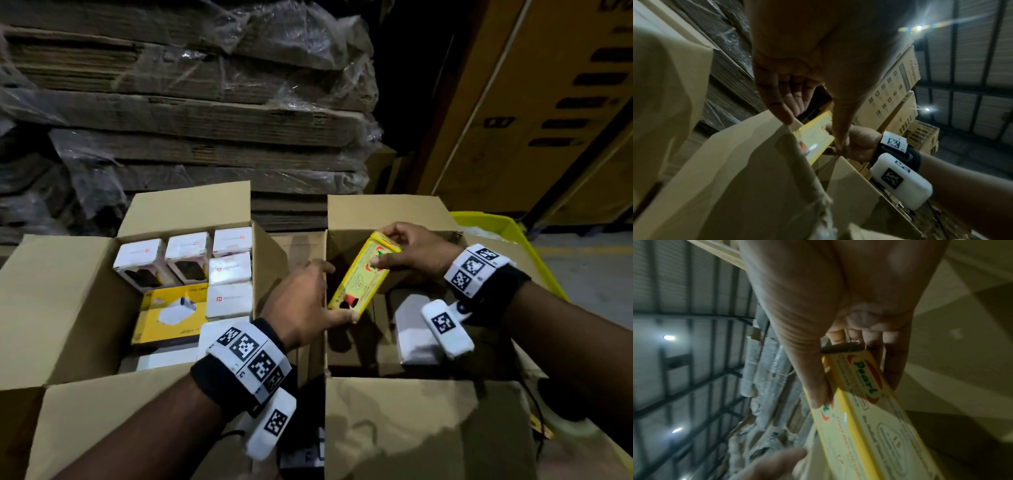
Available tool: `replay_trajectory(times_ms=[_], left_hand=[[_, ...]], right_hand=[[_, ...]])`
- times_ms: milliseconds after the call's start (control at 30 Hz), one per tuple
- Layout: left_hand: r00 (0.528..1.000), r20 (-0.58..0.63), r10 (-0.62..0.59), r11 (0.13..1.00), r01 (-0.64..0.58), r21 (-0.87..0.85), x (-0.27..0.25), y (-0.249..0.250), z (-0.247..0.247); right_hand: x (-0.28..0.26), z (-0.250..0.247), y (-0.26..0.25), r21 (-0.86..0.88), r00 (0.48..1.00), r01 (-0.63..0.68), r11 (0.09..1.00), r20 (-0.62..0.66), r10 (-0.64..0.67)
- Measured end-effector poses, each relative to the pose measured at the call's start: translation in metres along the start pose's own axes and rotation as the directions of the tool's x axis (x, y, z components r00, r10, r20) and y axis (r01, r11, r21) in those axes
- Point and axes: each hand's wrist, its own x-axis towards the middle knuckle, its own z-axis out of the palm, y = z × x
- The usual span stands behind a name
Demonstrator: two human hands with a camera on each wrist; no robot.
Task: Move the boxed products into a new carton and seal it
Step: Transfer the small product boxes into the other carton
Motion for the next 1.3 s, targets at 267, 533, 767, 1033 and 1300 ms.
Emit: replay_trajectory(times_ms=[267, 533, 767, 1033, 1300], left_hand=[[0.999, 0.013, 0.046, 0.989, -0.048, 0.141, 0.017, 0.022, 0.020], [0.995, -0.087, 0.050, 0.987, -0.036, 0.158, 0.019, 0.022, 0.029], [0.984, -0.169, 0.055, 0.995, -0.039, 0.096, 0.009, 0.024, 0.028], [0.957, -0.284, 0.057, 0.998, -0.053, 0.024, 0.001, 0.020, 0.006], [0.927, -0.371, 0.048, 0.999, -0.054, -0.007, -0.015, -0.002, -0.029]], right_hand=[[-0.039, 0.004, -0.037, 0.003, 0.991, 0.132, 0.991, -0.031, -0.132], [-0.049, 0.006, -0.029, -0.171, 0.947, 0.309, 0.936, -0.033, -0.319], [-0.049, 0.013, -0.032, -0.496, 0.891, 0.347, 0.796, -0.090, -0.445], [-0.043, 0.023, -0.056, -0.342, 0.808, 0.445, 0.828, -0.246, -0.536], [-0.034, 0.056, -0.096, -0.182, 0.862, 0.455, 0.872, -0.158, -0.482]])
